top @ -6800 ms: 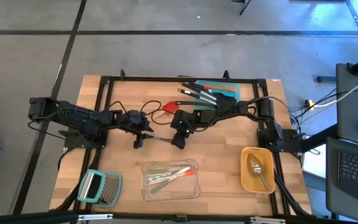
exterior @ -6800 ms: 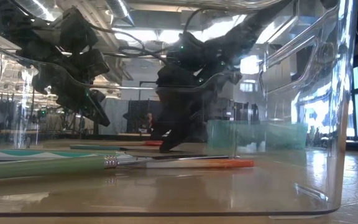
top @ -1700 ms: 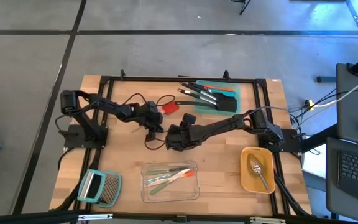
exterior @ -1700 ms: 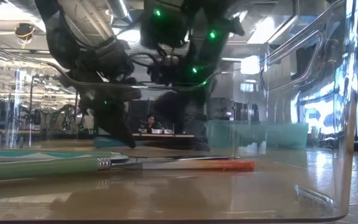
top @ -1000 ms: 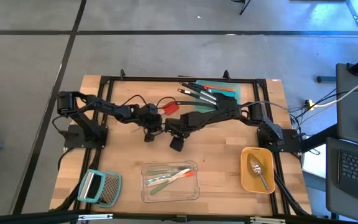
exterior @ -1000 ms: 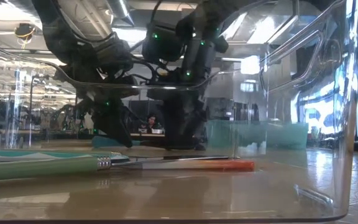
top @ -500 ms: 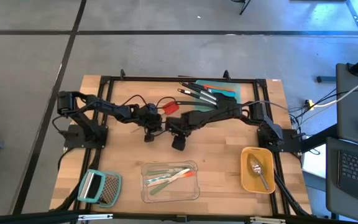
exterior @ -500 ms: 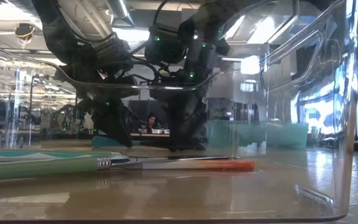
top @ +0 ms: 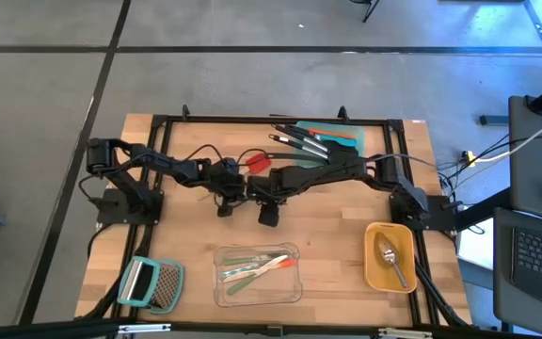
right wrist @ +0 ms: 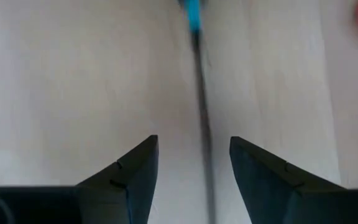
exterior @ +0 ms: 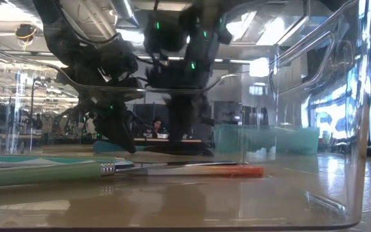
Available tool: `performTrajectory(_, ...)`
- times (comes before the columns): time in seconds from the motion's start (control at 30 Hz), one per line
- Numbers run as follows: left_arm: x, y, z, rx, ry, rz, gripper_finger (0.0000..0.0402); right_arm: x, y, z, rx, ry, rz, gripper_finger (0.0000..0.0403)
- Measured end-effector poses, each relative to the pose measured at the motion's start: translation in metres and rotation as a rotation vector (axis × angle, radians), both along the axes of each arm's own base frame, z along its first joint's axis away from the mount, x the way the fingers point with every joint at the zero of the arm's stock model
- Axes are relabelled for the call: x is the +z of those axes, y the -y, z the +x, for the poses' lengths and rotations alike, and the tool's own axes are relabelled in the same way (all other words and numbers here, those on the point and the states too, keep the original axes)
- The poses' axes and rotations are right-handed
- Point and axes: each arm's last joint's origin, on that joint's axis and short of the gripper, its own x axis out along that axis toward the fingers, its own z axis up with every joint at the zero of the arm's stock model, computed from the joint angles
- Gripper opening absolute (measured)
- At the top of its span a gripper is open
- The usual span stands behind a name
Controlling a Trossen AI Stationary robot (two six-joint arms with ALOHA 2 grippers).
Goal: Pick & Place Kitchen Items
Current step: Put the blue table knife into the transparent bin
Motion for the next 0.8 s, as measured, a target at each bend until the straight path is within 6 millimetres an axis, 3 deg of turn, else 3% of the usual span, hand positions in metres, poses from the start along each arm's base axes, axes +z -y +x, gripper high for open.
performTrajectory(0.13, 0.000, 0.000, 0.000, 0.000, 0.000, -0.003, 0.0011, -0.023, 0.012, -0.005, -0.019, -0.060, 0.014, 0.0200)
performTrajectory(0.4, 0.000, 0.000, 0.000, 0.002, 0.000, -0.017, 0.0011, -0.036, 0.023, -0.013, -0.045, -0.064, 0.057, 0.0189)
performTrajectory(0.53, 0.000, 0.000, 0.000, 0.008, -0.001, -0.016, 0.0011, -0.037, 0.019, -0.013, -0.042, -0.067, 0.057, 0.0138)
performTrajectory(0.7, 0.000, 0.000, 0.000, 0.017, -0.001, -0.017, 0.0014, -0.037, 0.006, -0.013, -0.042, -0.068, 0.042, 0.0032)
performTrajectory(0.8, 0.000, 0.000, 0.000, 0.023, -0.002, -0.014, 0.0035, -0.036, 0.000, -0.013, -0.031, -0.064, 0.035, 0.0010)
